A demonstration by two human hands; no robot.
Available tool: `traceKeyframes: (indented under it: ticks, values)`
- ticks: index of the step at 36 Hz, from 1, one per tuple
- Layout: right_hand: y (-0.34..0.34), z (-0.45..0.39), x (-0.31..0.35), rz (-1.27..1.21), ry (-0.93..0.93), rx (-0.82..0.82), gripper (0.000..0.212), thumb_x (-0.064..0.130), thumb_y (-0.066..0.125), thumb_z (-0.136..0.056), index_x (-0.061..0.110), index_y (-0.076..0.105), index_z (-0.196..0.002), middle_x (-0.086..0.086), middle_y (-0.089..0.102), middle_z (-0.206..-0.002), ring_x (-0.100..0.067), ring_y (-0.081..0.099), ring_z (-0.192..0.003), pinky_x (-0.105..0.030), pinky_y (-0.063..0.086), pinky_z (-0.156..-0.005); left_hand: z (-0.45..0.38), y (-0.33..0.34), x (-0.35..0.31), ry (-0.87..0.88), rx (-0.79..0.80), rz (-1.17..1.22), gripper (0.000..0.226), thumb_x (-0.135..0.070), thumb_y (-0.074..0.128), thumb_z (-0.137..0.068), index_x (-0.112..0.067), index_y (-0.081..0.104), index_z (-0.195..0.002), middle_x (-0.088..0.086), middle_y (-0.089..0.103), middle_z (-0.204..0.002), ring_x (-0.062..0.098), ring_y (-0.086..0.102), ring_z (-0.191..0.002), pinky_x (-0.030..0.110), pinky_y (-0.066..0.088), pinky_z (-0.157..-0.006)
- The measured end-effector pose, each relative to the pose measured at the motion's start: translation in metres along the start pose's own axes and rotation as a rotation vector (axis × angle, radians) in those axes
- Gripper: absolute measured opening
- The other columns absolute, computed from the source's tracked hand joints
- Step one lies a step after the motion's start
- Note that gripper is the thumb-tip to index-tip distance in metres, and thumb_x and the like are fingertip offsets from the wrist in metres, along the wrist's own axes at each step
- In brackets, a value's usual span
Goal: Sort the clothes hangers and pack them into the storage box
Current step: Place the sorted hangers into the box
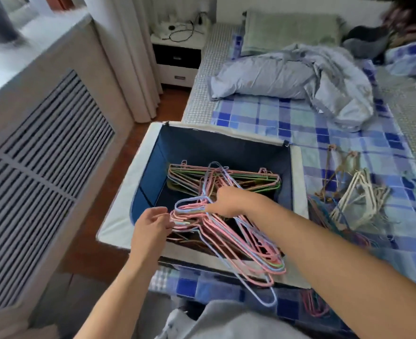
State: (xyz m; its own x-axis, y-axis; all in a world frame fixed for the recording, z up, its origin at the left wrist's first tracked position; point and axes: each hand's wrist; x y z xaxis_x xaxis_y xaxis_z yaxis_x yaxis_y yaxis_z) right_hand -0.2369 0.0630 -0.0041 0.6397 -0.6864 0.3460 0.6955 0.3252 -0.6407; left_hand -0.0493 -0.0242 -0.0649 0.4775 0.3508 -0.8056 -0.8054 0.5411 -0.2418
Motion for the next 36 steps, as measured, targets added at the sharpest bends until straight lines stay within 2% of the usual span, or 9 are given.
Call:
traceKeyframes:
  ticks: [2, 6, 13, 16, 18, 20, 24, 29, 36]
  values:
    - [0.009, -0.019, 0.005, -0.014, 0.125, 0.096, 0.055, 0.047, 0.052, -0.098, 0.004, 0.055, -0.132, -0.012, 0.060, -0.120, -0.027, 0.060, -0.098, -0.028, 0.043, -0.071, -0.005, -0.011, 0.003, 0.017, 0.040, 0.032, 0.018, -0.009, 0.055, -0.098, -0.022, 0.066, -0.102, 0.010, 0.074, -0.101, 0.027, 0.074, -0.093, 0.047, 0.059, -0.090]
    - [0.025, -0.040, 0.011, -0.047, 0.323, 0.222, 0.071, 0.061, 0.064, -0.087, 0.003, 0.058, -0.128, -0.011, 0.063, -0.114, -0.023, 0.065, -0.082, -0.030, 0.049, -0.064, -0.018, -0.040, 0.006, 0.008, 0.103, 0.095, 0.020, -0.005, 0.051, -0.101, -0.019, 0.066, -0.101, 0.011, 0.072, -0.103, 0.026, 0.073, -0.092, 0.039, 0.058, -0.084]
    - [0.036, -0.025, 0.025, 0.355, 0.314, 0.300, 0.027, 0.022, 0.064, -0.092, 0.000, 0.067, -0.108, -0.012, 0.061, -0.101, -0.025, 0.056, -0.067, -0.023, 0.040, -0.041, -0.029, -0.061, 0.004, -0.002, 0.137, 0.183, 0.022, 0.000, 0.050, -0.100, -0.014, 0.066, -0.101, 0.014, 0.071, -0.102, 0.028, 0.070, -0.081, 0.038, 0.055, -0.078]
    - [0.041, -0.033, 0.027, 0.205, 0.386, 0.393, 0.034, 0.018, 0.060, -0.094, -0.005, 0.060, -0.119, -0.020, 0.062, -0.116, -0.034, 0.067, -0.087, -0.036, 0.061, -0.065, -0.032, -0.060, -0.001, 0.000, 0.146, 0.211, 0.022, 0.002, 0.048, -0.100, -0.012, 0.065, -0.101, 0.013, 0.070, -0.098, 0.025, 0.068, -0.072, 0.032, 0.055, -0.069]
    - [0.041, -0.032, 0.032, 0.030, 0.458, 0.440, 0.053, 0.027, 0.066, -0.095, -0.001, 0.048, -0.136, -0.022, 0.053, -0.131, -0.038, 0.062, -0.106, -0.047, 0.059, -0.083, -0.033, -0.062, -0.004, 0.002, 0.148, 0.226, 0.022, 0.003, 0.047, -0.100, -0.011, 0.064, -0.100, 0.014, 0.068, -0.095, 0.025, 0.067, -0.071, 0.031, 0.055, -0.066]
    - [0.045, -0.033, 0.037, -0.006, 0.469, 0.440, 0.069, 0.041, 0.072, -0.089, 0.005, 0.044, -0.141, -0.019, 0.050, -0.140, -0.036, 0.059, -0.109, -0.047, 0.057, -0.088, -0.034, -0.062, -0.006, 0.007, 0.153, 0.229, 0.022, 0.003, 0.047, -0.100, -0.011, 0.064, -0.099, 0.015, 0.068, -0.095, 0.028, 0.067, -0.073, 0.034, 0.056, -0.069]
    - [0.067, -0.036, 0.041, 0.243, 0.364, 0.326, 0.066, 0.058, 0.072, -0.082, 0.005, 0.061, -0.120, -0.008, 0.060, -0.113, -0.030, 0.060, -0.098, -0.038, 0.053, -0.088, -0.034, -0.062, -0.008, 0.003, 0.177, 0.207, 0.019, -0.001, 0.048, -0.101, -0.012, 0.064, -0.101, 0.015, 0.069, -0.098, 0.030, 0.068, -0.077, 0.038, 0.059, -0.076]
    - [0.085, -0.032, 0.033, -0.116, 0.456, 0.235, 0.051, 0.042, 0.071, -0.086, 0.007, 0.066, -0.123, -0.008, 0.064, -0.127, -0.027, 0.060, -0.114, -0.038, 0.048, -0.102, -0.036, -0.063, -0.012, -0.003, 0.182, 0.189, 0.019, 0.000, 0.049, -0.101, -0.008, 0.065, -0.106, 0.014, 0.069, -0.100, 0.031, 0.070, -0.081, 0.031, 0.058, -0.070]
    - [0.093, -0.027, 0.041, -0.064, 0.467, 0.119, 0.047, 0.032, 0.063, -0.095, -0.001, 0.059, -0.128, -0.016, 0.062, -0.121, -0.033, 0.059, -0.102, -0.034, 0.045, -0.085, -0.040, -0.070, -0.018, -0.006, 0.197, 0.201, 0.018, 0.003, 0.050, -0.099, -0.003, 0.065, -0.105, 0.017, 0.069, -0.094, 0.027, 0.066, -0.071, 0.037, 0.058, -0.072]
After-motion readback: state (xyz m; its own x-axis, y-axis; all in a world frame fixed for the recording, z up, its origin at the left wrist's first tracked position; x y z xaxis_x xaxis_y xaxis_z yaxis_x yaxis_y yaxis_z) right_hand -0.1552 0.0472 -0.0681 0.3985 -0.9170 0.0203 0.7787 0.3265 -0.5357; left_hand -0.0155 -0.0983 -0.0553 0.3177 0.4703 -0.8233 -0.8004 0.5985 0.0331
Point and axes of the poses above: each hand's wrist, its own z-axis away from the middle knuckle, its own y-axis out of the palm, x = y × z
